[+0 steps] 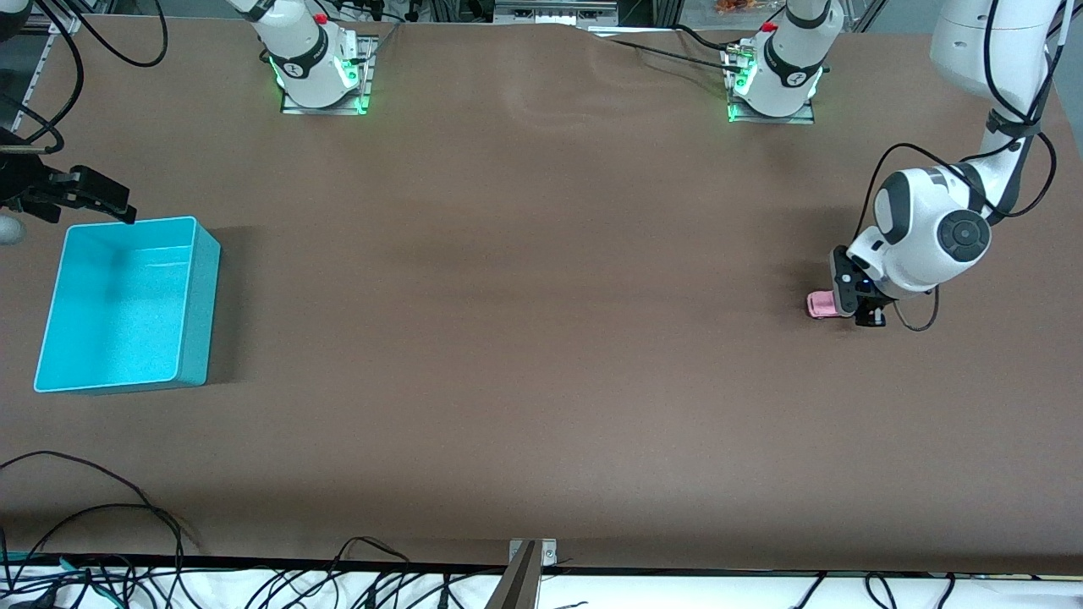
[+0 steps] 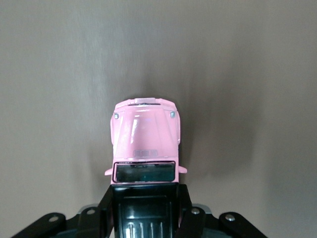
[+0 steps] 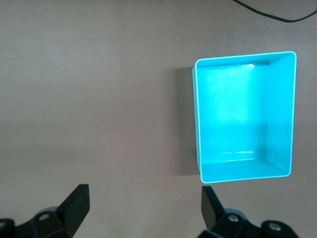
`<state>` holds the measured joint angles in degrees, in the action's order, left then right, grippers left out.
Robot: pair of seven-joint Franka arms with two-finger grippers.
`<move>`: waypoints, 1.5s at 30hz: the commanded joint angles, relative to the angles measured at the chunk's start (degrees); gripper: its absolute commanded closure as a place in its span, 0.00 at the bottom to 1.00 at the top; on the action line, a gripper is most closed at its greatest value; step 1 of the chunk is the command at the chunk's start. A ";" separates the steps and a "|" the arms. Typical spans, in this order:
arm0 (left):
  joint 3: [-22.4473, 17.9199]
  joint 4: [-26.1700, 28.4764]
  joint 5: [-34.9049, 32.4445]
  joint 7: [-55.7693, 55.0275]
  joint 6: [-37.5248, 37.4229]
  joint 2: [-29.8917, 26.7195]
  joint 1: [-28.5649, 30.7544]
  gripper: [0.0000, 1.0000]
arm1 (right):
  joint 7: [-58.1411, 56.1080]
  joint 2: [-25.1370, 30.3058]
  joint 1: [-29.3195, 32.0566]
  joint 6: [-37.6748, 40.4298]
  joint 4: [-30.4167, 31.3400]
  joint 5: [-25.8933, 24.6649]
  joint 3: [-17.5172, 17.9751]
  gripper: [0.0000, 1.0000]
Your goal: Wind and store pink jeep toy
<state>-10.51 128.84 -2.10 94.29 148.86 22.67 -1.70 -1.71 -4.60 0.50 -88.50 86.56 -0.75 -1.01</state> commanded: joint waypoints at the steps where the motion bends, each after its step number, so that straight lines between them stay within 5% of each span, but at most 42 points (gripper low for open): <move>1: -1.00 -0.35 1.04 4.93 4.77 6.95 2.66 1.00 | -1.01 0.29 0.29 -0.18 0.28 0.67 -0.13 0.00; 20: -3.46 -1.39 1.66 10.39 5.03 8.18 5.84 1.00 | -0.92 0.29 0.29 -0.18 0.27 0.67 -0.04 0.00; 21: -3.29 -2.88 1.92 9.96 4.86 7.66 5.57 0.03 | -1.01 0.29 0.29 -0.09 0.28 0.67 -0.13 0.00; 22: -3.28 -3.16 2.18 9.95 4.60 7.56 5.57 0.00 | -1.01 0.29 0.29 -0.09 0.28 0.67 -0.13 0.00; 32: -2.05 -6.93 4.56 9.69 -4.00 5.63 4.61 0.00 | -1.01 0.29 0.29 -0.09 0.28 0.67 -0.13 0.00; 45: -2.14 -12.91 1.23 6.97 -32.39 -6.84 3.90 0.00 | -1.01 0.38 0.20 0.00 0.28 0.67 -0.13 0.00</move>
<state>-12.18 116.45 1.04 102.48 126.14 23.44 2.84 -1.81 -4.75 0.50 -88.52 86.56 -0.75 -1.07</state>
